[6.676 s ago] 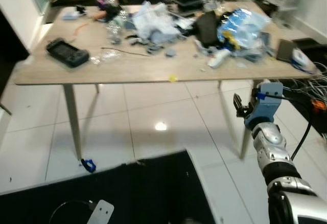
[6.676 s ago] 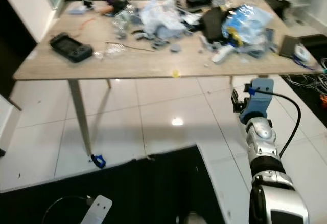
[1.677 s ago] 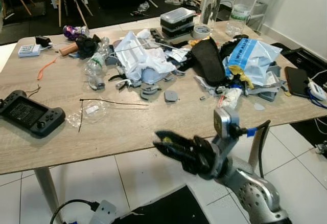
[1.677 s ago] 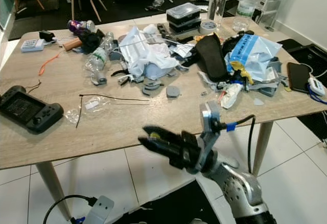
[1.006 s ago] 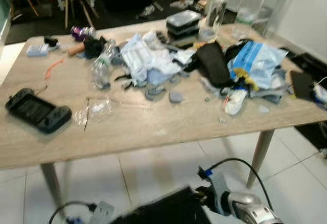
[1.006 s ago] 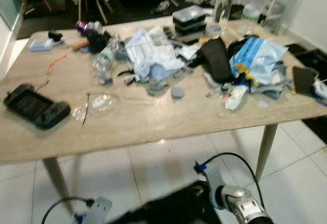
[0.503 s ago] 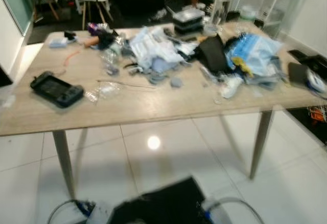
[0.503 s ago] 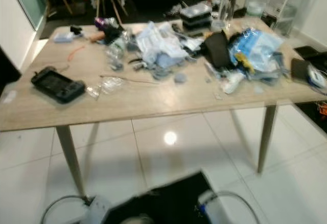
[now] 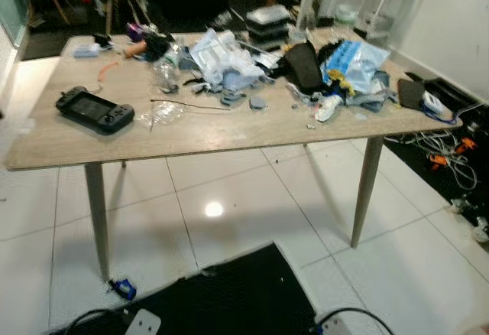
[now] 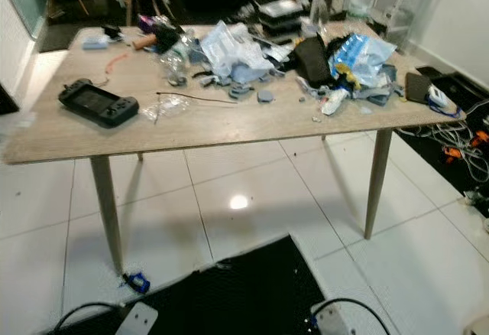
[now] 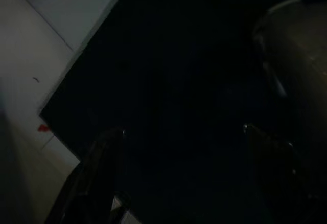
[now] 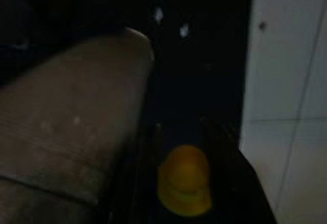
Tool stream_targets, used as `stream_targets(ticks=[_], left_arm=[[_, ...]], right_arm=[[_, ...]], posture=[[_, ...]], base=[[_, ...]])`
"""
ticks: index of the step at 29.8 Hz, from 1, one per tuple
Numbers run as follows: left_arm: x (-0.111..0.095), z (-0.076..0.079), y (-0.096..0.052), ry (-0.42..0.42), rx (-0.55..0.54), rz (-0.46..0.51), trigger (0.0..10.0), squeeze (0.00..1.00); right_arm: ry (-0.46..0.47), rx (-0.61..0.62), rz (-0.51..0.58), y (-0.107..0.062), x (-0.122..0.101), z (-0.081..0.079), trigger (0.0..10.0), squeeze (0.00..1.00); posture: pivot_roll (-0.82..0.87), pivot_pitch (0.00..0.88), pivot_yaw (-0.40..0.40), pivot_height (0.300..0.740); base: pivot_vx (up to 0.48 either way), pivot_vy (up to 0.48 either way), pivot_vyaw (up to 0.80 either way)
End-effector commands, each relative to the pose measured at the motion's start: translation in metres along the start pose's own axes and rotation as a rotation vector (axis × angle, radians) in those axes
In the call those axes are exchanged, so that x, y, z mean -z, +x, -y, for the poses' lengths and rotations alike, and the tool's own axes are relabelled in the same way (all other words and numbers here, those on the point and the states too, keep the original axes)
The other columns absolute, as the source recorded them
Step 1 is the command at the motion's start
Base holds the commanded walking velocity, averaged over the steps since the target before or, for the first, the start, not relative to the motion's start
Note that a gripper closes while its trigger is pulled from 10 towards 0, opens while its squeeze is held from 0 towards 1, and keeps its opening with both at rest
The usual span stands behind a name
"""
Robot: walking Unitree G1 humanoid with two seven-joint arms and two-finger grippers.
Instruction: Picking trash to rubbish bin
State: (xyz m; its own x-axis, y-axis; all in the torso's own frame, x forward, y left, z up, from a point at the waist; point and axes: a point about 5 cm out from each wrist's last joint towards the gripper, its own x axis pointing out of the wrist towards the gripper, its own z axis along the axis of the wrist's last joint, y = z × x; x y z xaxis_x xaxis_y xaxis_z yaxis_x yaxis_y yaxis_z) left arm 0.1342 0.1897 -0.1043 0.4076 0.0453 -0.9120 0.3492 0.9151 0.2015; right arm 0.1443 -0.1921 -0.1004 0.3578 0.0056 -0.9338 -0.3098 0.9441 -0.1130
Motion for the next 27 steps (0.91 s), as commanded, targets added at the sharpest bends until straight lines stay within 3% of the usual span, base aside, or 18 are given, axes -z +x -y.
stream_targets(ticks=[1, 9, 11, 13, 27], left_arm=[[0.009, 0.018, -0.001, 0.001, 0.065, -0.032, 10.0, 0.0], [0.009, 0.017, -0.001, 0.008, 0.064, -0.031, 10.0, 0.0], [0.009, 0.017, -0.001, 0.009, 0.064, -0.03, 10.0, 0.0], [0.009, 0.017, -0.001, 0.009, 0.064, -0.03, 10.0, 0.0], [0.01, 0.02, -0.001, 0.0, 0.077, -0.026, 10.0, 0.0]], right_arm=[[0.012, 0.007, -0.043, 0.0, 0.01, -0.005, 10.0, 0.0], [0.001, 0.09, -0.009, 0.002, -0.01, -0.001, 10.0, 0.0], [0.002, 0.095, -0.038, 0.0, 0.008, -0.001, 10.0, 0.0], [-0.001, 0.097, -0.045, 0.0, 0.011, -0.001, 10.0, 0.0], [-0.026, 0.103, -0.074, -0.001, 0.016, 0.001, 10.0, 0.0]], posture=[[0.02, 0.09, 0.011, 0.74], [0.03, 0.088, 0.014, 0.74], [0.03, 0.088, 0.014, 0.74], [0.03, 0.088, 0.014, 0.74], [0.02, 0.087, 0.011, 0.74]], base=[[-0.36, 0.0, 0.0], [-0.366, 0.0, 0.0], [-0.368, 0.0, 0.0], [-0.368, 0.0, 0.0], [-0.025, 0.0, -0.79]])
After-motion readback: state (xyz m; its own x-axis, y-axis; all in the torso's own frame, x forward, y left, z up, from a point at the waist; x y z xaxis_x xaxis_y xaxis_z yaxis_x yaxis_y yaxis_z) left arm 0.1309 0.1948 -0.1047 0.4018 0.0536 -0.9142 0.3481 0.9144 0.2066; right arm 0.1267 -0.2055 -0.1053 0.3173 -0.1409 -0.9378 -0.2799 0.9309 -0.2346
